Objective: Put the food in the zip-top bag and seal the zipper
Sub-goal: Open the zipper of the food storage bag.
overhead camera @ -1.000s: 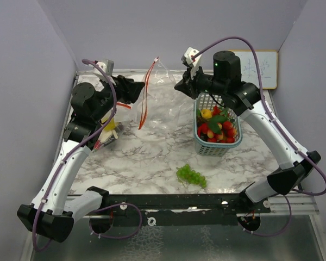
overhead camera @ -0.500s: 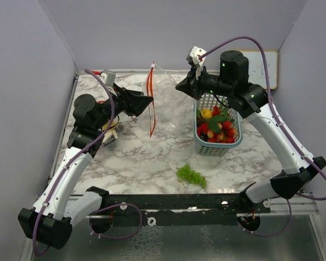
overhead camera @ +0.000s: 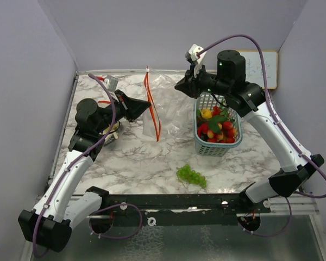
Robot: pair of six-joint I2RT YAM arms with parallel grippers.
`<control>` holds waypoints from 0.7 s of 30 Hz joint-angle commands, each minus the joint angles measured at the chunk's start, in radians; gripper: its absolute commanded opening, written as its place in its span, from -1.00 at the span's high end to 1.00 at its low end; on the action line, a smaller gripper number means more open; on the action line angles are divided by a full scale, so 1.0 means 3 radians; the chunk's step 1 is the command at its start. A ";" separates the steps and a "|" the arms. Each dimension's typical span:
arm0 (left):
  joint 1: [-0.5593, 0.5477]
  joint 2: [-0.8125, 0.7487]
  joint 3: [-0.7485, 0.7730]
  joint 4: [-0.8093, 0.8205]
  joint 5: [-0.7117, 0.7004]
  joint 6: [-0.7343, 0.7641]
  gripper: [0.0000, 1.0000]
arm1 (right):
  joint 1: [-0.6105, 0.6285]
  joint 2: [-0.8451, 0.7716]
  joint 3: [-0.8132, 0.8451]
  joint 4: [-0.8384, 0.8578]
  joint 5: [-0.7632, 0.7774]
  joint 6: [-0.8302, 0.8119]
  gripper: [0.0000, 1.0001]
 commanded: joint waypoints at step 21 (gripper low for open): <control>0.0018 0.0123 0.0352 -0.0664 -0.0898 0.0139 1.00 | 0.0424 0.0423 -0.0563 0.1277 -0.0482 0.1181 -0.30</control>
